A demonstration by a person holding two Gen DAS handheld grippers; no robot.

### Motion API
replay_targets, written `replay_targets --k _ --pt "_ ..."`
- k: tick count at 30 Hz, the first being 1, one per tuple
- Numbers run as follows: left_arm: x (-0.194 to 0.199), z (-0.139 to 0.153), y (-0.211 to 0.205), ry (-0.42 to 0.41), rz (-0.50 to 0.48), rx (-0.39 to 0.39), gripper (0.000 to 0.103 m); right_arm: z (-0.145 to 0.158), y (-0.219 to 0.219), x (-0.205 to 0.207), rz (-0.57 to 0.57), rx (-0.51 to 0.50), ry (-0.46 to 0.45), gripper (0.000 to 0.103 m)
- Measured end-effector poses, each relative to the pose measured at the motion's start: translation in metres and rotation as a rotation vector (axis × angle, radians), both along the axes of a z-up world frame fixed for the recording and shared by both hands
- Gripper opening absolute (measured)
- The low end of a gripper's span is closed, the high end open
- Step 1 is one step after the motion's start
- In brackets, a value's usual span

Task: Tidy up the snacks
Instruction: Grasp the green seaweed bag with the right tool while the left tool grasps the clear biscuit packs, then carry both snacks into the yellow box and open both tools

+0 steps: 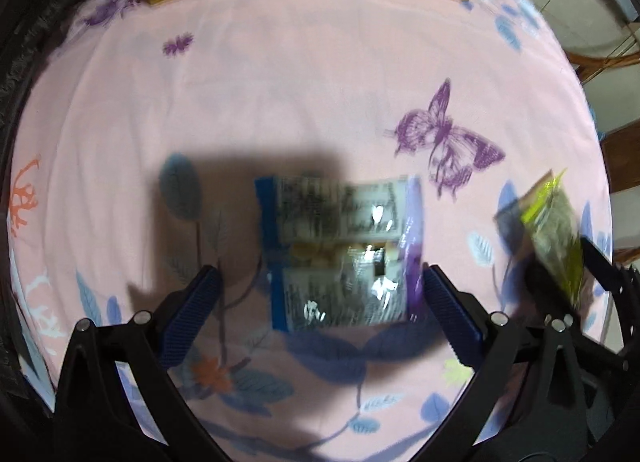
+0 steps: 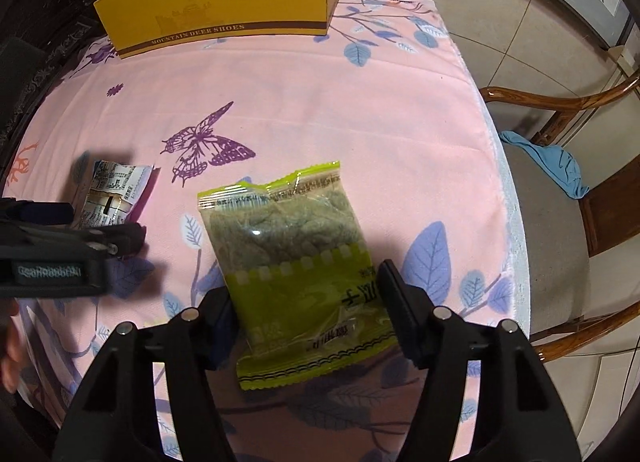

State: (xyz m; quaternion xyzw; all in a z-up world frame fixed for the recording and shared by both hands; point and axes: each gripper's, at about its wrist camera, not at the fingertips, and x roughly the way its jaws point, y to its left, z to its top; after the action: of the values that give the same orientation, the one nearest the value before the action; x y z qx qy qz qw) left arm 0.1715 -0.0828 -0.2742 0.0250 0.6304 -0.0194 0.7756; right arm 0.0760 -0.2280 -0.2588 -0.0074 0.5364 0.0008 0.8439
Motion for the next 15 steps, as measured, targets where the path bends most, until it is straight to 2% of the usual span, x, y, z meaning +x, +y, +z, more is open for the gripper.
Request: replay_targets --k 2,5,7,11,15 --pt "0.0 0.0 0.0 -0.025 0.009 -0.009 0.1 -0.001 0.001 0.0 -0.005 -0.002 0.001 0.068" --pt "-0.001 0.004 -0.004 -0.078 -0.015 -0.008 0.084 0.0 0.001 0.0 -0.015 -0.002 -0.002 0.067" --pt "-0.003 0.011 -0.011 -0.105 -0.073 -0.01 0.05 0.001 0.001 0.0 -0.02 -0.003 -0.005 0.065" --pt "-0.007 0.013 -0.011 -0.106 -0.104 -0.011 0.043 0.004 0.005 0.001 -0.015 0.016 -0.012 0.061" --pt "-0.008 0.022 0.002 -0.11 -0.093 -0.01 0.041 0.01 0.014 0.003 0.012 0.032 -0.024 0.059"
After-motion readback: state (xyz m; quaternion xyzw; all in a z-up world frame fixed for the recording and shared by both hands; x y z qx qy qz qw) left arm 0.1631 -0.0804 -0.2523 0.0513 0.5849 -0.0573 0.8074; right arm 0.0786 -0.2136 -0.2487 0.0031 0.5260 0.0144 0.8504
